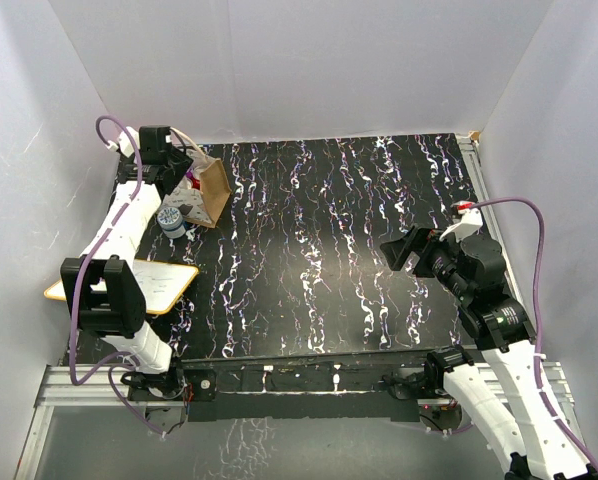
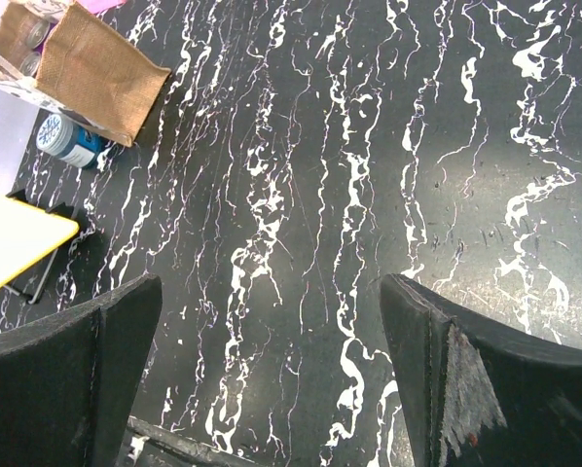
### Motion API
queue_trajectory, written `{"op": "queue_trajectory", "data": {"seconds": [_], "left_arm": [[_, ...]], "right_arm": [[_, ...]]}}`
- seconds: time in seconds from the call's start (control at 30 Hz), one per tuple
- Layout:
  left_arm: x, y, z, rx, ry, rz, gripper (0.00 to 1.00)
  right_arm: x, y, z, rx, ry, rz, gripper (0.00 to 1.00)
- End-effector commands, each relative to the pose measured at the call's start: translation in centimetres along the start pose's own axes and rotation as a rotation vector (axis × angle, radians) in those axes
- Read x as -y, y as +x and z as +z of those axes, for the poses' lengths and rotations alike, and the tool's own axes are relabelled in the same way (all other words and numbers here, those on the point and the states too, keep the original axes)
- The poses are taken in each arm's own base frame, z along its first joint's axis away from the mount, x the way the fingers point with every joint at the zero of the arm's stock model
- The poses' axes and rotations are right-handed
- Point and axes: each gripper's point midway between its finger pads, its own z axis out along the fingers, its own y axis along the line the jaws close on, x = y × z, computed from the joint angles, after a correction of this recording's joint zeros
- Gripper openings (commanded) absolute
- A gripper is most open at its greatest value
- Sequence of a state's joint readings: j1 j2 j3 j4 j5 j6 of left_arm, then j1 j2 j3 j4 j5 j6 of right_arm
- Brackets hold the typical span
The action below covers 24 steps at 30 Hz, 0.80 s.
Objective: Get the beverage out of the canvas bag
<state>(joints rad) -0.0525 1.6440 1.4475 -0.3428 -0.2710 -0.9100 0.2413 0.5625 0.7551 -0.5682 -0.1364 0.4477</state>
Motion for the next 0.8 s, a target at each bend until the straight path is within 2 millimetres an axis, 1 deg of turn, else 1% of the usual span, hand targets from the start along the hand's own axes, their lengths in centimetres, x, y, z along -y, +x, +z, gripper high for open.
{"op": "queue_trajectory", "data": {"seconds": [0.0, 0.13, 0.23, 0.3, 0.5, 0.57, 0.67, 0.77], "left_arm": [[5.6, 0.5, -1.5, -0.095, 0.283, 0.023, 0.31], [7.5, 3.6, -2.1, -0.232, 0.454, 0.051, 0.20], [8.8, 5.6, -2.7, -0.323, 0.580, 0.054, 0.16], [9.3, 6.5, -3.0, -0.365, 0.630, 0.045, 0.13], [10.0, 8.4, -3.8, -0.431, 0.713, 0.064, 0.12], [10.3, 9.3, -3.9, -0.459, 0.730, 0.083, 0.12], [10.7, 11.0, -4.1, -0.503, 0.750, 0.121, 0.13], [11.5, 13.4, -4.5, -0.563, 0.780, 0.162, 0.13]], "right_arm": [[-0.7, -1.6, 0.1, 0.070, -0.025, -0.011, 0.98], [-0.6, -1.5, 0.3, 0.063, -0.025, -0.010, 0.98], [-0.7, -1.4, 0.4, 0.058, -0.028, -0.010, 0.98], [-0.7, -1.3, 0.4, 0.055, -0.028, -0.010, 0.98], [-0.6, -1.2, 0.6, 0.048, -0.027, -0.009, 0.98], [-0.6, -1.1, 0.7, 0.045, -0.028, -0.008, 0.98], [-0.6, -1.0, 0.8, 0.039, -0.028, -0.007, 0.98], [-0.6, -0.9, 0.9, 0.036, -0.028, -0.007, 0.98]]}}
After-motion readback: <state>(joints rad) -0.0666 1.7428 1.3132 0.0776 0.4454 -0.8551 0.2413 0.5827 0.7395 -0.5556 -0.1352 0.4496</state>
